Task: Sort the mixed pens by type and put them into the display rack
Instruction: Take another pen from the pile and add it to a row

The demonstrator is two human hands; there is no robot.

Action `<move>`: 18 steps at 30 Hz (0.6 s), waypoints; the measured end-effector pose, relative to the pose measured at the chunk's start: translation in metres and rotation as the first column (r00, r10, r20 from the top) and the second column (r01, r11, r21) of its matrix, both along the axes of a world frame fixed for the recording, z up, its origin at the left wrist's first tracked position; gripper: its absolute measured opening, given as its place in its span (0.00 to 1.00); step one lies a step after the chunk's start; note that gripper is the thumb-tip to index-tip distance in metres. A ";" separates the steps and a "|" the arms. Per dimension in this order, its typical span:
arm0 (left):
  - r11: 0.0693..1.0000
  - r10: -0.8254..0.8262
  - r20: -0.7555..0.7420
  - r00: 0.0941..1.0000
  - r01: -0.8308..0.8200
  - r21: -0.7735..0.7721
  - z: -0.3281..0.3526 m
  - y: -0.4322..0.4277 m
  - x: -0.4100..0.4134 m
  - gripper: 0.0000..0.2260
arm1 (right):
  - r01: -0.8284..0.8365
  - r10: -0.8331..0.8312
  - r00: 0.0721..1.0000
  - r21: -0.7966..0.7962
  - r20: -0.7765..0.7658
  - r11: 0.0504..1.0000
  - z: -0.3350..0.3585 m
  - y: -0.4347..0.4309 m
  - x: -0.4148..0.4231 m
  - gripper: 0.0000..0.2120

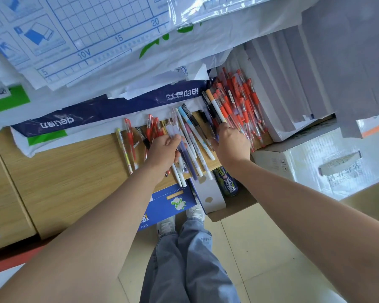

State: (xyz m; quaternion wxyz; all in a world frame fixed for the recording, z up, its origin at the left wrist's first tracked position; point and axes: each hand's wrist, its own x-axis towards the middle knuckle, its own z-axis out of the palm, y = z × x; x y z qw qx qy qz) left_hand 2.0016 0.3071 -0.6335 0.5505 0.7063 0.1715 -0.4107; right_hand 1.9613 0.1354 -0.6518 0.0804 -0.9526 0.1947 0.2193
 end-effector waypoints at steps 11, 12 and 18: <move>0.996 0.093 -0.002 0.996 -0.093 0.015 -0.004 0.001 0.012 0.10 | -0.018 -0.034 0.992 0.403 0.121 0.915 0.002 -0.007 0.001 0.09; 0.994 0.109 0.000 0.994 -0.109 0.013 -0.004 0.000 0.012 0.10 | -0.028 -0.034 0.992 0.479 0.121 0.877 0.004 -0.007 0.000 0.09; 0.992 0.123 0.024 0.992 -0.124 0.018 0.001 -0.007 0.012 0.10 | -0.011 0.045 0.999 0.724 -0.027 0.690 0.017 0.001 -0.006 0.07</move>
